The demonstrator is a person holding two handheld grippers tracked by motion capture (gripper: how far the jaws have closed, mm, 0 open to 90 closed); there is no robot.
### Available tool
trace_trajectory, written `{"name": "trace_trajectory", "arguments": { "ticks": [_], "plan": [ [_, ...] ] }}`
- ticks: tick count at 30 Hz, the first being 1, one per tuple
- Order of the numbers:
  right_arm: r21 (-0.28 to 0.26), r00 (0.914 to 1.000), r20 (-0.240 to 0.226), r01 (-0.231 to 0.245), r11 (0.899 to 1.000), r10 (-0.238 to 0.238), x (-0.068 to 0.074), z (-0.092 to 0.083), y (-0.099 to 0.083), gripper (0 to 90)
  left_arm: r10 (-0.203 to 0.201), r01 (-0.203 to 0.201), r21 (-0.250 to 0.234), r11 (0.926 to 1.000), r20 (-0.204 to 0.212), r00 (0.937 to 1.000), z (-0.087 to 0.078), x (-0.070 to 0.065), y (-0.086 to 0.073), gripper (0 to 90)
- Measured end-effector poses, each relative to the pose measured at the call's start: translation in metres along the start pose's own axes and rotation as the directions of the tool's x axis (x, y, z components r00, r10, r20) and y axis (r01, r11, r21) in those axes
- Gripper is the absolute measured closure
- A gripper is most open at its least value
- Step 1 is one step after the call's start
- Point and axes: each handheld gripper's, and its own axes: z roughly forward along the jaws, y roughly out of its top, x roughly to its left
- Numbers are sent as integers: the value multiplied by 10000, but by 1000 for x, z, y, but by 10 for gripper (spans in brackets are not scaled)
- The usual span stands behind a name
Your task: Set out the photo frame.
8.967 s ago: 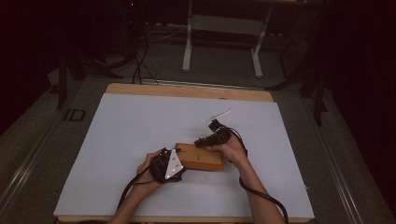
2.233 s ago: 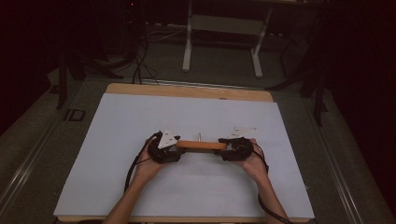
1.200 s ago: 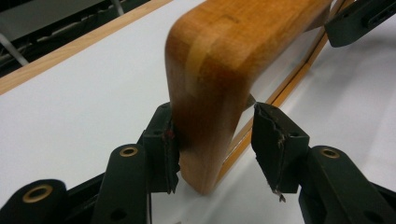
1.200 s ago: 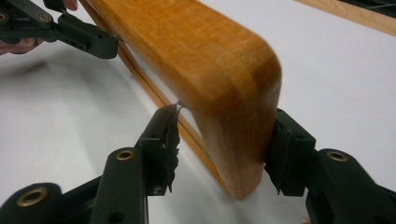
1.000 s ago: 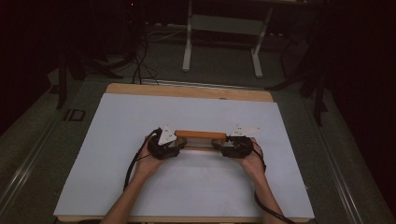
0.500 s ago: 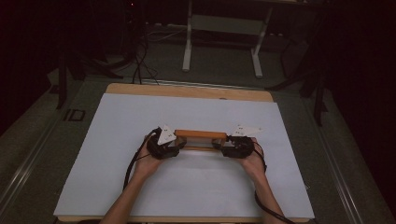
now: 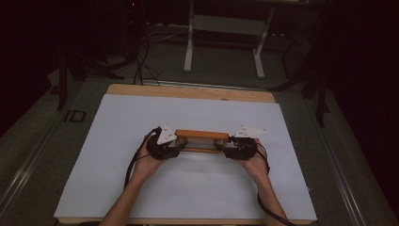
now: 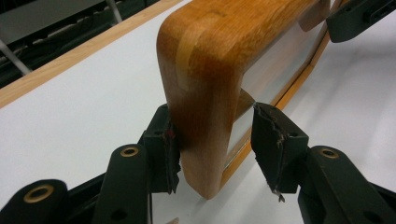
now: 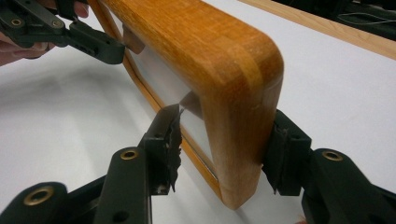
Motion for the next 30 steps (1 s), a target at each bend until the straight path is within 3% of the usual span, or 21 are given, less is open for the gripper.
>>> {"name": "trace_trajectory", "arguments": {
  "ticks": [30],
  "plan": [
    [91,9976,-395,-566,9984,569,5,-5,4,525,-715,700,247,9972,661,9953,-13,4,7,543]
  ]
}}
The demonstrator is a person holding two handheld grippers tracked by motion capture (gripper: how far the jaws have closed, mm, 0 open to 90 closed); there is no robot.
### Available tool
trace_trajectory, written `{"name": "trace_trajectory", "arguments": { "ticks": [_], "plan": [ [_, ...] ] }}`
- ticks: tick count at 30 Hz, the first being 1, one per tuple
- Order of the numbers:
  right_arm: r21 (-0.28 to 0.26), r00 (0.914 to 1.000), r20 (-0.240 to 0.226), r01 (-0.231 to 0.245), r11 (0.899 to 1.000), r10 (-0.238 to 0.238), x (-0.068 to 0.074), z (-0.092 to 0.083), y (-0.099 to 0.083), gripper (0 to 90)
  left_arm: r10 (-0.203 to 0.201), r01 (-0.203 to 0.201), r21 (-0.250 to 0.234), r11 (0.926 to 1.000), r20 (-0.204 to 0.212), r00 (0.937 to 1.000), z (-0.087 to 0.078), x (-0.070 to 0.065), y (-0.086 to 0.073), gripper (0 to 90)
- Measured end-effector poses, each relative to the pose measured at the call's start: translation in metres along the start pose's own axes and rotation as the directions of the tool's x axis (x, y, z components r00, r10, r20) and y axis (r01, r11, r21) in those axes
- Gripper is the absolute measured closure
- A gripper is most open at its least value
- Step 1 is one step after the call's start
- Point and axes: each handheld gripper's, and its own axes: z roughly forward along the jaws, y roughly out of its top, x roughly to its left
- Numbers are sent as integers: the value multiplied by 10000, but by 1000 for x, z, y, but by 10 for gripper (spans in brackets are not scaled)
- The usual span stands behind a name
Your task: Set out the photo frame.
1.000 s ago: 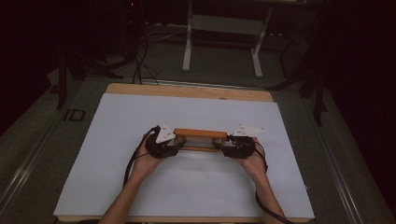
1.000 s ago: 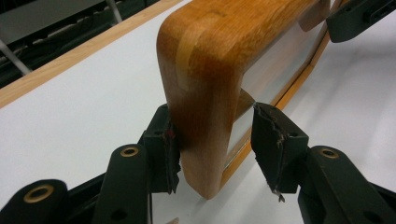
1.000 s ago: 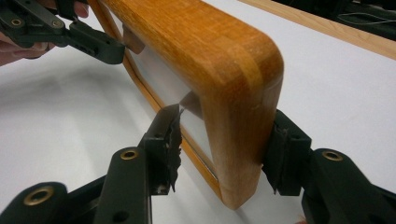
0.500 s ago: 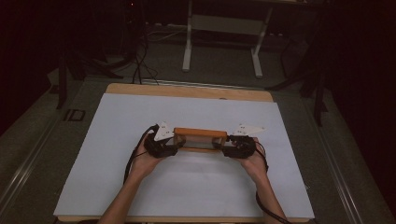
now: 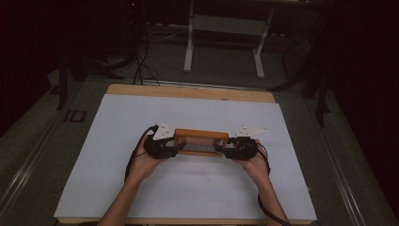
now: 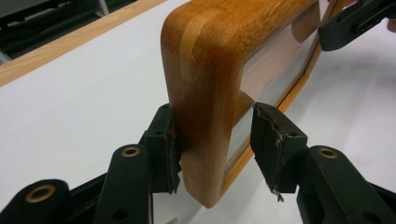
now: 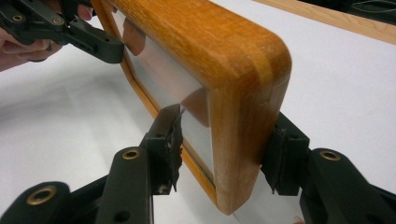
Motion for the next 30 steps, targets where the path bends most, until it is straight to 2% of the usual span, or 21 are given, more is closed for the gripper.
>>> {"name": "trace_trajectory", "arguments": {
  "ticks": [7,12,15,26,30],
  "plan": [
    [-38,9996,-138,-251,9997,250,0,-2,2,525,-320,321,-6,9995,288,9991,-2,1,1,551],
    [16,9987,-205,-461,9989,461,-1,-4,2,525,-662,662,12,9978,561,9962,-3,3,1,557],
    [14,9974,-264,-671,9977,671,-1,-4,2,525,-967,976,-75,9952,831,9918,-3,6,0,564],
    [303,9897,-441,-1348,9904,1360,-3,-2,0,526,-1553,1552,108,9878,1274,9796,-1,11,-4,567],
    [394,9857,-525,-1580,9867,1599,-3,-2,0,528,-1801,1801,132,9836,1454,9728,-1,13,-6,570]
  ]
}}
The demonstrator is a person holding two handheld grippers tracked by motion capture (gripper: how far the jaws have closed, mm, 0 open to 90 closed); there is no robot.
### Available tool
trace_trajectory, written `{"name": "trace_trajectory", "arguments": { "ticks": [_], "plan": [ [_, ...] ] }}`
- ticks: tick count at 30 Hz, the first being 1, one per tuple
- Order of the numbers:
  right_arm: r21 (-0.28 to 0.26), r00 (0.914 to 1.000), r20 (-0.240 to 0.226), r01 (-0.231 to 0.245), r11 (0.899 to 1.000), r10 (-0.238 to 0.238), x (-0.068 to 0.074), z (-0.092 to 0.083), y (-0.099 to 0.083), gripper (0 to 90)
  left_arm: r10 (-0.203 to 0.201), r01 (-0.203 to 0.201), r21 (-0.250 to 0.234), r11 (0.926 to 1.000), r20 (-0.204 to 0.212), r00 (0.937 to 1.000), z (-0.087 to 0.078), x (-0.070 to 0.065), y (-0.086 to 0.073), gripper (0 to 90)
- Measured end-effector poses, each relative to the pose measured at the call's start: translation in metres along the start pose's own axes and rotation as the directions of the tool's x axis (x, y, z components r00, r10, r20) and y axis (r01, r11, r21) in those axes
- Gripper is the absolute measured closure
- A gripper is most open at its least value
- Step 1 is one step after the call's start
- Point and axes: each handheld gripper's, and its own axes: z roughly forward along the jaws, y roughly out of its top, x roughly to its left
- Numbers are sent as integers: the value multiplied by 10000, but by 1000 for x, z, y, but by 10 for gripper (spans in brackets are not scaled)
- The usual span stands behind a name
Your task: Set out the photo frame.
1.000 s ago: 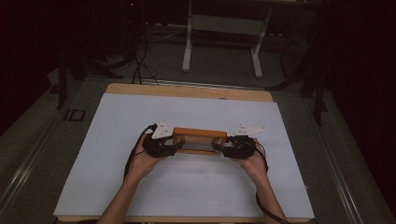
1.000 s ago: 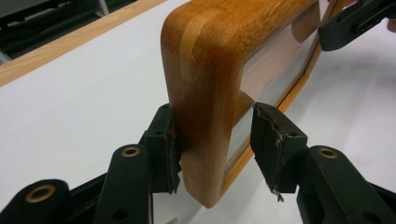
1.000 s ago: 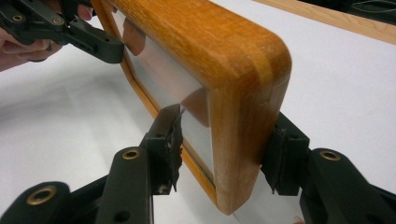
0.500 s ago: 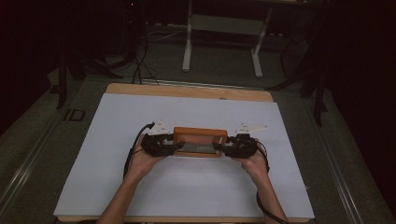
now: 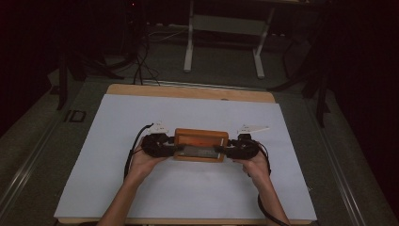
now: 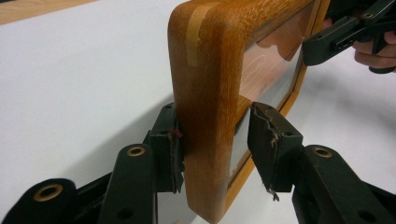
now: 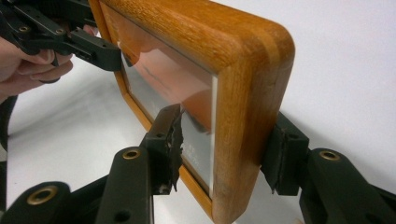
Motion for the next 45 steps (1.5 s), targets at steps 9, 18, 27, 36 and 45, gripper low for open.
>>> {"name": "trace_trajectory", "arguments": {
  "ticks": [9,18,27,36,45],
  "plan": [
    [242,9991,-89,-417,9988,420,-1,2,0,533,-730,724,201,9972,322,9968,3,5,-6,570],
    [471,9974,-169,-696,9965,705,-4,6,-7,533,-1046,1028,445,9937,404,9937,7,6,-11,568],
    [598,9970,-240,-721,9956,736,-3,9,-10,537,-1149,1122,536,9922,494,9922,7,8,-17,569],
    [598,9965,-354,-734,9955,756,-5,11,-13,545,-1271,1237,570,9907,620,9899,9,10,-20,569],
    [561,9948,-549,-822,9950,853,-7,10,-17,548,-1134,1101,589,9922,542,9921,8,8,-20,570]
  ]
}}
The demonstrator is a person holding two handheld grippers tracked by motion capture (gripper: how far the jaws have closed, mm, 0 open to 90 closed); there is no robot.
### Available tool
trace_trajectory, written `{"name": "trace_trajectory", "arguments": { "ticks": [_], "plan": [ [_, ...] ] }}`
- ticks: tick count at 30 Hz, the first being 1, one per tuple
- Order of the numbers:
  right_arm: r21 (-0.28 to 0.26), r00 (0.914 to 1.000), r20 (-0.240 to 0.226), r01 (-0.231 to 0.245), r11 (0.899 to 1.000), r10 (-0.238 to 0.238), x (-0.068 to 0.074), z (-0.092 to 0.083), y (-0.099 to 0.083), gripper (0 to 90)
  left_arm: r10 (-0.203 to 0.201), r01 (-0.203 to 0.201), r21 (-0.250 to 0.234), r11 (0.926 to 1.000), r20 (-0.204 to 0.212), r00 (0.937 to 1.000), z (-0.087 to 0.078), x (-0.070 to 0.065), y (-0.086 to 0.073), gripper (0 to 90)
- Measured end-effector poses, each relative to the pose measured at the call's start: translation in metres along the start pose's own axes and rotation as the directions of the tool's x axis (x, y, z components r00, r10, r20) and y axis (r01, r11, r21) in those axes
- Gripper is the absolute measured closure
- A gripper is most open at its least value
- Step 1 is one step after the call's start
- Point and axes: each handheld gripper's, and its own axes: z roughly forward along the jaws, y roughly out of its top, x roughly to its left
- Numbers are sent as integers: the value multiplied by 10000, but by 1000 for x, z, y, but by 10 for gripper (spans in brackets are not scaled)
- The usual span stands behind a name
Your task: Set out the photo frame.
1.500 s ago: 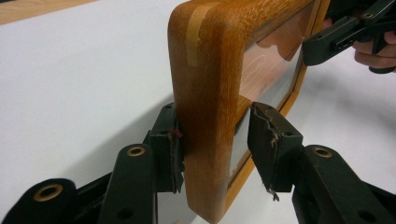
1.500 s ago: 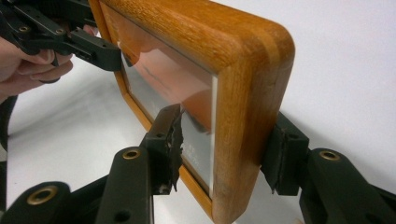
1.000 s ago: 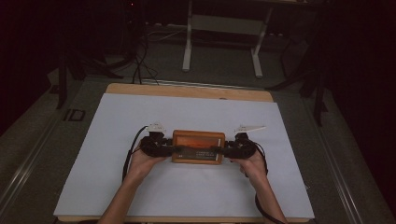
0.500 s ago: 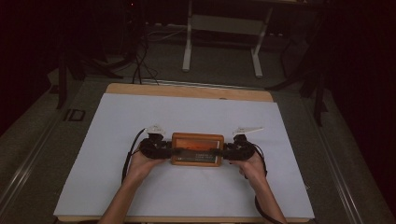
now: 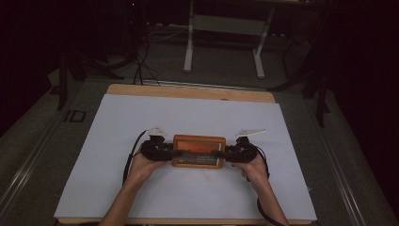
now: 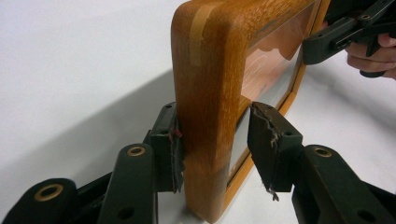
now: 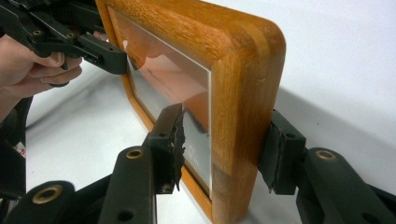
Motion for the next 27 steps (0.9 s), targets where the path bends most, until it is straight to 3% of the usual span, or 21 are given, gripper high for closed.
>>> {"name": "trace_trajectory", "arguments": {
  "ticks": [21,27],
  "plan": [
    [-107,9999,-143,-12,9999,11,-3,0,-2,548,-194,194,58,9998,92,9998,-1,1,0,574],
    [27,10000,-48,33,10000,-33,-2,1,-1,519,-143,145,195,9997,-83,9999,1,1,0,524]
  ]
}}
